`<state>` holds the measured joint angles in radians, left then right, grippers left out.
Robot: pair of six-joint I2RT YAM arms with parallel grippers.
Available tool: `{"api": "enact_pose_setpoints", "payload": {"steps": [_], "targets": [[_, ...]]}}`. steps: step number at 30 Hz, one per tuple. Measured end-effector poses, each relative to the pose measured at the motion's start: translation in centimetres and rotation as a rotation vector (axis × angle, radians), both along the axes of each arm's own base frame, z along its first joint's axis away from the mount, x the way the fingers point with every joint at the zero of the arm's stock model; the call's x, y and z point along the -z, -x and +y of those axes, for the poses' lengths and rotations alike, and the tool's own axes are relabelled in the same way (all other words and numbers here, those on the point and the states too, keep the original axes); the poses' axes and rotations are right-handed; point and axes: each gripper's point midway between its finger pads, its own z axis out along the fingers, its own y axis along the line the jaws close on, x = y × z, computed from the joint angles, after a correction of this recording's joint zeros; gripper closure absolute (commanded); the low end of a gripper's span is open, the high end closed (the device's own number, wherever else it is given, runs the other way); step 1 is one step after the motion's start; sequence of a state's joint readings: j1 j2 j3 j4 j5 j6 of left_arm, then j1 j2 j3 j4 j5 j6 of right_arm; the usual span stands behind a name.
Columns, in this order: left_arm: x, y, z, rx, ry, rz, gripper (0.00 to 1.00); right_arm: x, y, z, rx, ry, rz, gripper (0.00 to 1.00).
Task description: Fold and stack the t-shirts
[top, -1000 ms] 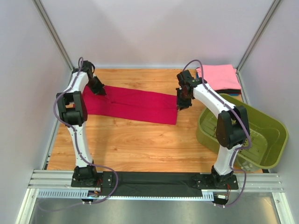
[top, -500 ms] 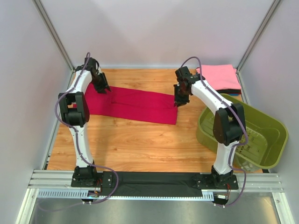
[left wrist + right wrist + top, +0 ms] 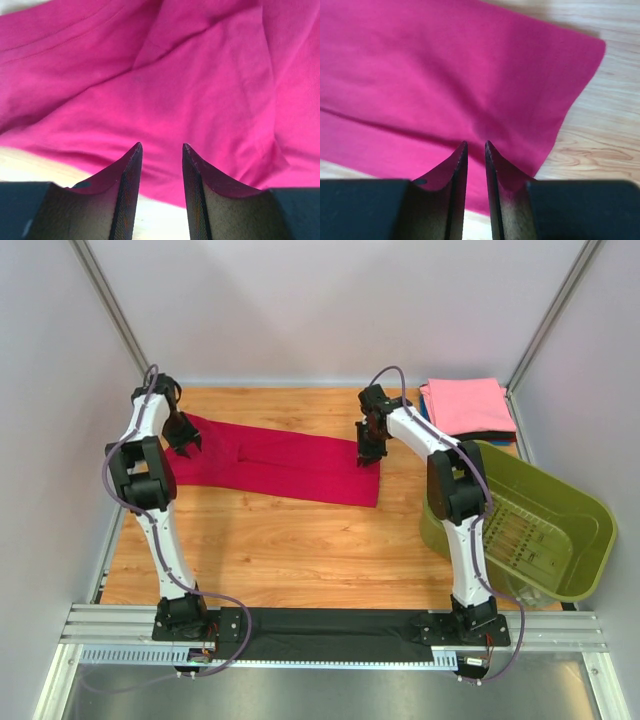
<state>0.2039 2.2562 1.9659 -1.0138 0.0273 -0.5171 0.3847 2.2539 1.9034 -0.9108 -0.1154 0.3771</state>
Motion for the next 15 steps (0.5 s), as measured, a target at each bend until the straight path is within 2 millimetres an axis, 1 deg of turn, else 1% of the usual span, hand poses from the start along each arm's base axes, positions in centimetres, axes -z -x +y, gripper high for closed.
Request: {"api": "enact_pose_setpoints", "payload": {"steps": [3,6,7,11,13,15], "targets": [[1.3,-0.9,-0.3,-0.006,0.005,0.015,0.55,1.2,0.1,-0.7,0.013,0.045,0.016,0.80],[3.2,-1.9,-0.7,-0.009,0.018,0.030,0.55,2.5,1.0,-1.6,0.030,0.083,0.040,0.80],[3.0,-2.1,-0.9,-0.012,0.028,0.029,0.55,2.6,1.4,-1.7,0.038,0.081,0.044,0.80],[2.9,-4.0,-1.6,-0.013,0.067,-0.038,0.55,2.7,3.2,-2.9,0.083,0.106,0.052,0.80],[2.7,-5.0,-2.0,-0.010,0.096,-0.078,0.56,2.7,4.1,-3.4,0.121,0.116,0.065,0.80],[2.6,-6.7,-2.7,-0.008,0.133,-0.133,0.56,2.7,4.7,-3.3,0.157,0.116,0.071,0.80]]}}
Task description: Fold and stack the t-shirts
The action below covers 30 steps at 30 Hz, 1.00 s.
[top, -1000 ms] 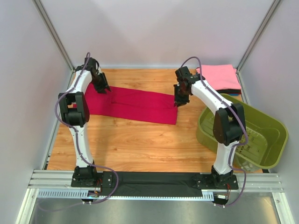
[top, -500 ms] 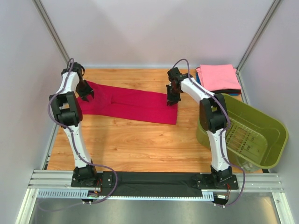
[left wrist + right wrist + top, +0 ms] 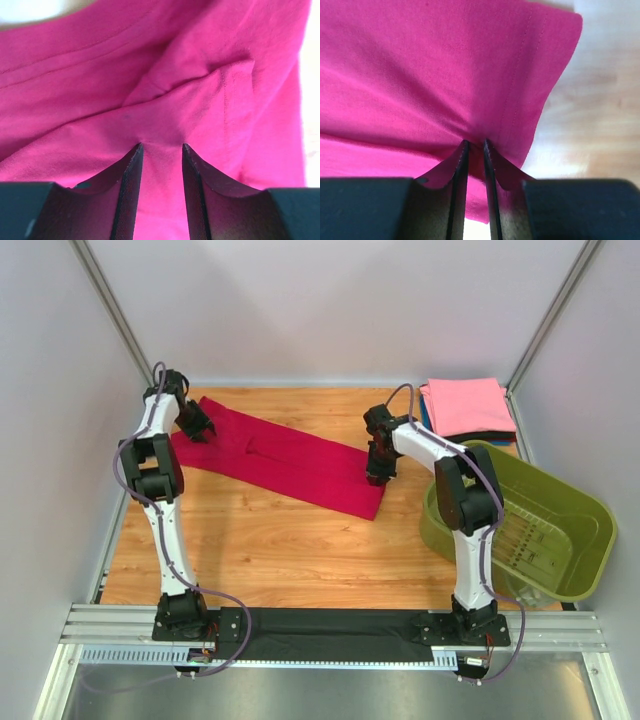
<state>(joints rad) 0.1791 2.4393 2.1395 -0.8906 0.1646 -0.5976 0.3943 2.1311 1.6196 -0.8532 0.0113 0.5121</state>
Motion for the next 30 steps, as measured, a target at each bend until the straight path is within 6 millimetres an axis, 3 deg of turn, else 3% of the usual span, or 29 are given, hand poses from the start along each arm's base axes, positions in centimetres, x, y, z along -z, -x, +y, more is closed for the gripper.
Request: {"api": "enact_pose_setpoints", "payload": {"steps": [7,10,15,18,21,23,25,29,30], "targets": [[-1.1,-6.3,-2.7,0.068,0.104,-0.226,0.55,0.0,3.2,1.3,0.128,0.024,0.031,0.78],[-1.8,-7.2,-3.3,0.094,0.120,-0.274,0.51,-0.6,4.2,2.3,0.128,0.062,0.033,0.77],[-3.9,-6.4,-3.0,0.083,0.096,-0.274,0.52,-4.2,2.3,3.6,0.107,0.069,-0.045,0.76],[-5.6,-4.4,-3.4,0.062,0.104,-0.245,0.54,-5.9,0.8,3.2,0.085,0.082,-0.100,0.77],[-6.9,-2.1,-5.1,0.082,0.113,-0.217,0.55,-6.2,1.1,2.0,0.053,0.104,-0.083,0.78],[-7.4,-0.3,-7.9,0.136,0.120,-0.196,0.57,-6.7,1.5,1.0,0.039,0.095,-0.050,0.77],[-7.8,1.4,-12.0,0.226,0.133,-0.180,0.59,-7.7,1.9,-0.2,0.043,0.064,-0.031,0.77],[-8.6,6.1,-21.7,0.445,0.180,-0.165,0.72,-12.8,2.9,-3.1,0.073,-0.024,-0.076,0.77],[-8.9,7.5,-24.1,0.494,0.204,-0.164,0.80,-14.5,3.1,-3.8,0.083,-0.043,-0.107,0.77]]}}
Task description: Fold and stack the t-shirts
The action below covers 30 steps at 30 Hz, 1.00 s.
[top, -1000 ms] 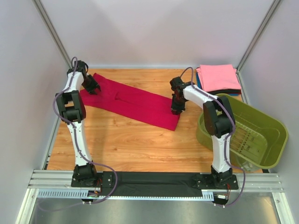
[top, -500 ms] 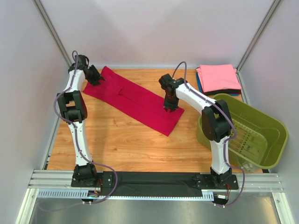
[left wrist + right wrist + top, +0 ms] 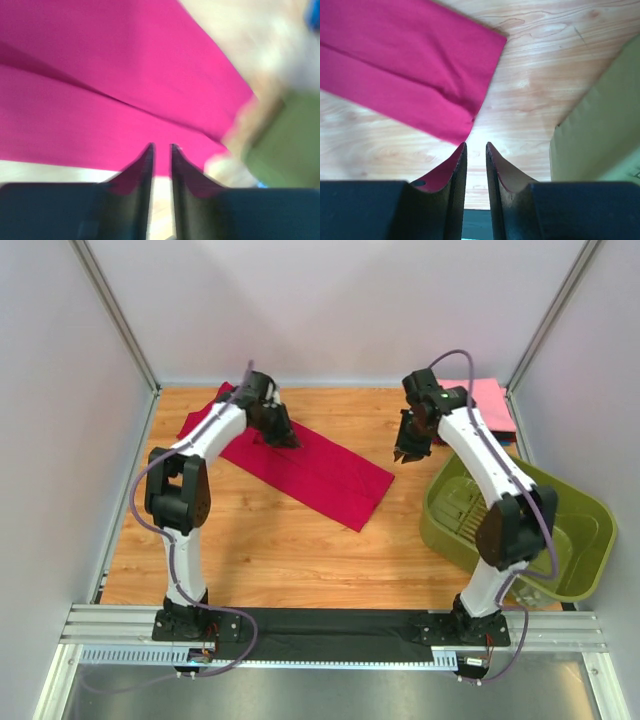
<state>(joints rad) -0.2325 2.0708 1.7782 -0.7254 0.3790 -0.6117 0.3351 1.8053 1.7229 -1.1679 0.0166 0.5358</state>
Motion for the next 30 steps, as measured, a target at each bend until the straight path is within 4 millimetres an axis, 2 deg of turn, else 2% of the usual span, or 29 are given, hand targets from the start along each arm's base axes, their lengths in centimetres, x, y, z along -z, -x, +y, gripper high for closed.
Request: {"api": "enact_pose_setpoints", "payload": {"steps": [2,4,6,11,15,19,24,30], "targets": [[-0.7,3.3,-4.9,0.097,0.061,0.007,0.86,-3.0,0.9,-0.7,0.003,-0.039,-0.068,0.77],[-1.1,6.3,-8.9,0.167,0.138,0.033,0.94,-5.3,2.2,-0.6,-0.009,-0.081,-0.120,0.77],[-0.9,8.2,-11.2,0.204,0.176,0.062,1.00,-6.5,3.4,-0.5,-0.021,-0.115,-0.144,0.77],[-0.1,11.1,-14.9,0.261,0.189,0.104,1.00,-8.1,4.8,-0.1,-0.042,-0.186,-0.163,0.76],[0.8,13.1,-17.3,0.300,0.181,0.109,1.00,-8.8,5.8,0.2,-0.058,-0.233,-0.176,0.76],[2.9,15.7,-18.9,0.334,0.155,0.144,1.00,-9.2,7.3,0.0,-0.068,-0.259,-0.184,0.76],[5.3,18.6,-20.1,0.373,0.101,0.180,1.00,-9.4,8.8,-0.3,-0.075,-0.271,-0.195,0.76],[8.7,21.3,-19.8,0.386,0.018,0.222,1.00,-9.3,9.6,-0.5,-0.077,-0.269,-0.197,0.76]]}}
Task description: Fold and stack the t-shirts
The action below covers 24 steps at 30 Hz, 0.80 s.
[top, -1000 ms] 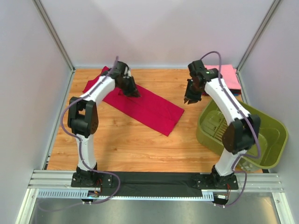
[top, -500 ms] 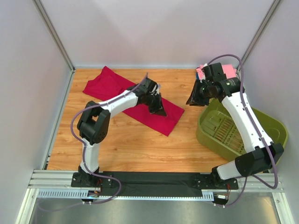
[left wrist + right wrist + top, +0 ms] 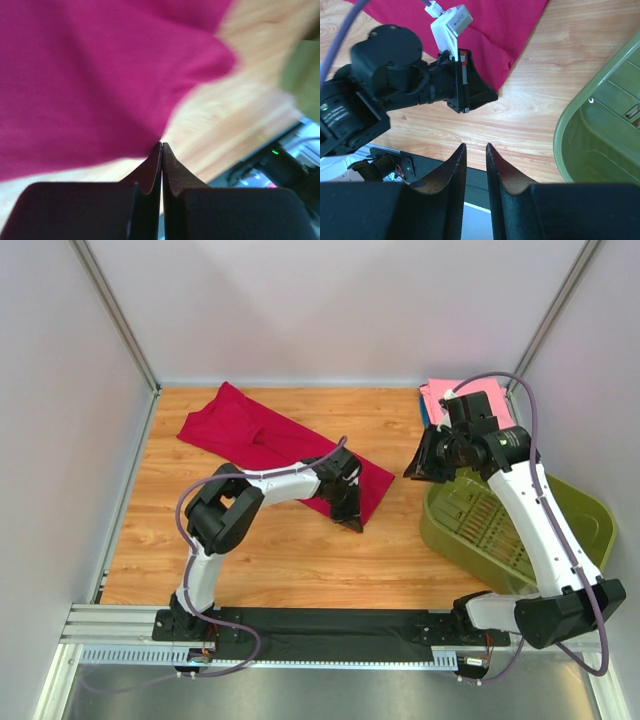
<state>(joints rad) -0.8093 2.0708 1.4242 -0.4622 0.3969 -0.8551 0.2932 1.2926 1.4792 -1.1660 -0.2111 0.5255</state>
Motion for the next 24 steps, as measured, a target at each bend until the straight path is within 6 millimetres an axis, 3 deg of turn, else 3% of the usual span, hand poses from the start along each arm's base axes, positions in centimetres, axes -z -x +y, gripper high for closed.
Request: {"api": "enact_pose_setpoints", "payload": {"steps": [3,7,14,18,24], "targets": [[1.6,0.7,0.7,-0.008,-0.033,0.025,1.00,0.1,0.4,-0.1,0.000,0.001,0.004,0.76],[1.6,0.8,1.1,-0.021,-0.018,0.007,1.00,0.0,0.9,-0.3,0.001,0.000,0.001,0.76],[0.7,3.0,2.2,-0.031,-0.027,0.001,1.00,-0.6,1.9,-0.5,0.021,-0.020,-0.022,0.76],[-1.4,2.0,1.6,-0.056,-0.015,-0.047,1.00,-0.6,2.7,-0.7,0.036,-0.034,-0.028,0.75],[-4.4,-1.3,-0.7,-0.086,0.029,-0.127,1.00,-0.4,3.4,-1.0,0.049,-0.033,-0.029,0.75]]}}
